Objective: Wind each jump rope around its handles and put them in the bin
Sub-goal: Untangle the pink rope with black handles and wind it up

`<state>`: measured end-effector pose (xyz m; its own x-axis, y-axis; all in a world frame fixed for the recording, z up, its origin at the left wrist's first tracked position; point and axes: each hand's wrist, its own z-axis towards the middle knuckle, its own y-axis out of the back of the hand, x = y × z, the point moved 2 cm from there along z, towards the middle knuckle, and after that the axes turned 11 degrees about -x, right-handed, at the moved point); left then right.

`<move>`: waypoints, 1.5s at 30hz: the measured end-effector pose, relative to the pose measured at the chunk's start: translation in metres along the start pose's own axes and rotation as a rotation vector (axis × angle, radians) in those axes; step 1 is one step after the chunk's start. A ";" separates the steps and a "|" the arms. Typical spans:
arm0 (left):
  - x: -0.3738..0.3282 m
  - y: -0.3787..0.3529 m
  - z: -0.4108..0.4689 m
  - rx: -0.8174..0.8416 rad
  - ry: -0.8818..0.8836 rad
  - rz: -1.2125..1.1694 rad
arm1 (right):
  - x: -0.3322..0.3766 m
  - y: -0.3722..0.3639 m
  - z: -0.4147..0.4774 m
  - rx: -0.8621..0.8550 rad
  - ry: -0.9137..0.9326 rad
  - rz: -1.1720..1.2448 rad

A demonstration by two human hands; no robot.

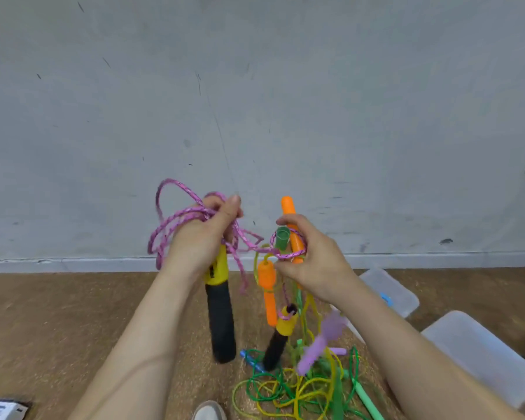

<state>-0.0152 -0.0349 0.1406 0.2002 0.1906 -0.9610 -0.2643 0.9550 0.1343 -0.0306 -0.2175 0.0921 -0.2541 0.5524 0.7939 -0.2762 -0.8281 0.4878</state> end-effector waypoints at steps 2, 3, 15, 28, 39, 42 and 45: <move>0.008 -0.006 -0.005 0.137 0.055 0.076 | 0.008 0.003 0.002 -0.022 0.073 0.000; 0.011 -0.010 -0.008 0.206 0.082 0.064 | 0.009 0.003 0.002 -0.025 0.091 0.006; 0.013 -0.016 -0.021 0.388 0.062 0.129 | 0.017 0.001 0.005 0.015 -0.225 0.446; 0.013 -0.013 -0.013 0.058 -0.212 0.310 | 0.001 0.033 0.020 -0.284 -0.564 0.334; 0.018 -0.019 -0.031 0.408 0.166 0.237 | 0.003 0.033 0.018 -0.303 -0.757 1.018; 0.016 -0.024 -0.034 0.389 0.275 0.109 | 0.000 0.034 0.020 -0.388 -0.721 1.049; 0.011 -0.019 -0.025 0.130 0.297 -0.096 | -0.009 0.034 0.021 -0.492 -0.695 0.905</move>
<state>-0.0315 -0.0563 0.1218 -0.0704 0.0421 -0.9966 -0.1313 0.9900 0.0511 -0.0183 -0.2525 0.1090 -0.0305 -0.4902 0.8711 -0.6138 -0.6786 -0.4034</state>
